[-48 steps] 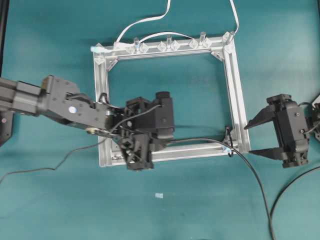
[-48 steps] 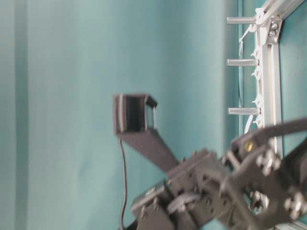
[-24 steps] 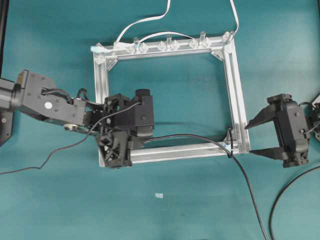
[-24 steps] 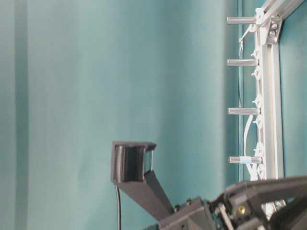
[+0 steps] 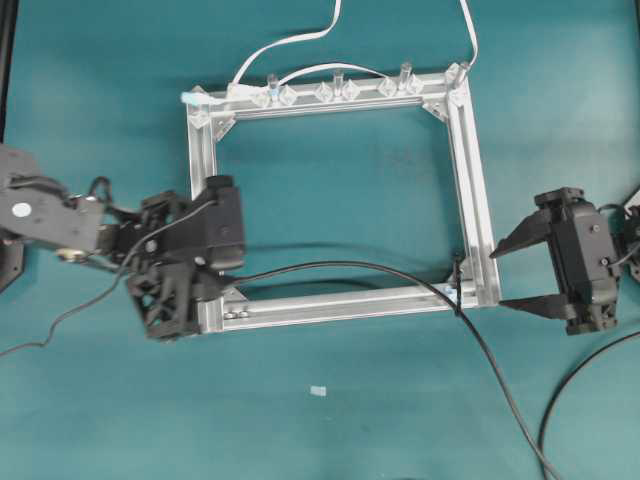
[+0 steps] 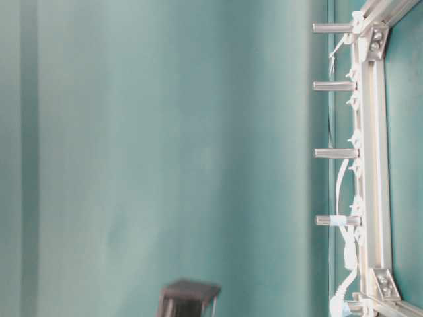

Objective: Insert the wire through the string loop located on the right side.
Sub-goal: 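Pull the cable through the loop leftward with the left gripper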

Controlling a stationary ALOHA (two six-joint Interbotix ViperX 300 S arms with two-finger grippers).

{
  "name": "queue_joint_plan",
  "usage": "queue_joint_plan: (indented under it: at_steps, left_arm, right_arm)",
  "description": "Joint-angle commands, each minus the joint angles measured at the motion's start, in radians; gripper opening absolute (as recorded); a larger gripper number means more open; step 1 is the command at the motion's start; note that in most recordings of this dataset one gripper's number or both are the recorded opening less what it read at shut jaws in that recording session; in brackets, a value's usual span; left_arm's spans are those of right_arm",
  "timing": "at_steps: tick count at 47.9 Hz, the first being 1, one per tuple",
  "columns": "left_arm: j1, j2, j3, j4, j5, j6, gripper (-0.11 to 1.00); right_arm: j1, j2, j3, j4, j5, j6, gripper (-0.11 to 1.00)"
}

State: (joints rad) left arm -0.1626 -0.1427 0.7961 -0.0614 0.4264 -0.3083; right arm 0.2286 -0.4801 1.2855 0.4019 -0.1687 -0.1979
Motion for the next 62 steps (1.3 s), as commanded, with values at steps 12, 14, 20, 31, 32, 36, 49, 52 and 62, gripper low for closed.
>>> queue_joint_plan:
  at_steps: [12,14,20,31,32,36,49,52,62]
  left_arm:
    - [-0.058,-0.084,0.063,-0.002,0.038,-0.071,0.22]
    - [-0.064,-0.081,0.066,0.0,0.041,-0.069,0.22]
    - [-0.097,-0.063,0.077,0.0,0.035,-0.064,0.22]
    - [-0.127,-0.012,0.08,-0.002,0.035,-0.071,0.22]
    - [-0.127,-0.009,0.078,-0.002,0.034,-0.072,0.22]
    - [-0.127,0.003,0.078,-0.002,0.021,-0.072,0.22]
    - [-0.127,0.008,0.072,-0.002,0.04,-0.072,0.48]
    - [-0.127,0.008,0.071,-0.002,0.044,-0.072,0.68]
    - [-0.127,0.006,0.064,0.002,0.044,-0.072,0.68]
  right_arm:
    - [0.002,-0.006,-0.012,-0.003,-0.008,0.0,0.83]
    - [0.002,-0.005,-0.014,-0.003,-0.008,0.0,0.83]
    - [0.002,-0.006,-0.015,-0.003,-0.008,0.002,0.83]
    - [0.002,-0.006,-0.018,-0.003,-0.008,0.002,0.83]
    - [0.002,-0.005,-0.018,-0.003,-0.008,0.002,0.83]
    - [0.002,-0.006,-0.02,-0.003,-0.008,0.002,0.83]
    - [0.002,-0.006,-0.021,-0.003,-0.008,0.002,0.83]
    - [0.002,-0.006,-0.021,-0.003,-0.008,0.002,0.83]
    - [0.002,-0.006,-0.023,-0.002,-0.008,0.002,0.83]
